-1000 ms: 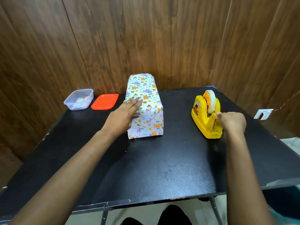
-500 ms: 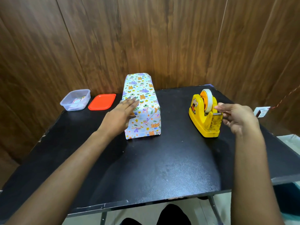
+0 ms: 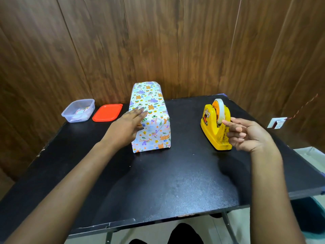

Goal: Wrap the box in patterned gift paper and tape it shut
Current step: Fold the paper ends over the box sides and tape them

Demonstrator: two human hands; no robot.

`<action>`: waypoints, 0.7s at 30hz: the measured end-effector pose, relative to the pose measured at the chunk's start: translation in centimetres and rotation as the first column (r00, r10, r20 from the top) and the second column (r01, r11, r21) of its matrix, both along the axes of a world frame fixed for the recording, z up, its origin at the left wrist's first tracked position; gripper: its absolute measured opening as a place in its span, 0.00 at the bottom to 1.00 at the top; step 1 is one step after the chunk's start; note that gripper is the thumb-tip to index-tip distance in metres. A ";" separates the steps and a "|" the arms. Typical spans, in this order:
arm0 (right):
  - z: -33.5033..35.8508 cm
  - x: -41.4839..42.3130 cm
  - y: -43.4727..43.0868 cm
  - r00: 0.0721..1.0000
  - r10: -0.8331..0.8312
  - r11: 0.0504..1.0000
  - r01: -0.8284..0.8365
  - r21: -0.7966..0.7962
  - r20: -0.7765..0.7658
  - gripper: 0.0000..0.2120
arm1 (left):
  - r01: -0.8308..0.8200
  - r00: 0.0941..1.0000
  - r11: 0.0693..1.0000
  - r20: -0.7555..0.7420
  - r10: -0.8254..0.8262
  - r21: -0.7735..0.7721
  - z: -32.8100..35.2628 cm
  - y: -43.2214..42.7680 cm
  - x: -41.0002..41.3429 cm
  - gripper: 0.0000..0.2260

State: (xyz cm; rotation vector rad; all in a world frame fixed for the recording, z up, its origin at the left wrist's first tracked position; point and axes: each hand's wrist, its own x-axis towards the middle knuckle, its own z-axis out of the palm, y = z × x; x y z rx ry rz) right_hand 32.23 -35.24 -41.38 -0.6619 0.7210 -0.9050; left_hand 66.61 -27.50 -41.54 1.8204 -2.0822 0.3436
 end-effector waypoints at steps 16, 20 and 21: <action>0.3 -1.2 0.2 0.947 0.110 0.993 -0.120 0.016 0.302 0.47 | 0.242 0.788 0.969 -0.575 -0.223 -0.044 1.3 -5.4 -17.2 0.11; 0.2 -1.1 -0.4 0.932 0.148 0.984 -0.172 0.046 0.330 0.44 | 0.404 0.294 0.888 -0.950 0.102 0.220 0.0 -7.6 -21.0 0.13; 0.3 -1.3 -0.6 0.932 0.156 0.982 -0.181 0.048 0.328 0.40 | 0.426 0.230 0.878 -0.965 0.126 0.216 0.0 -7.8 -21.4 0.13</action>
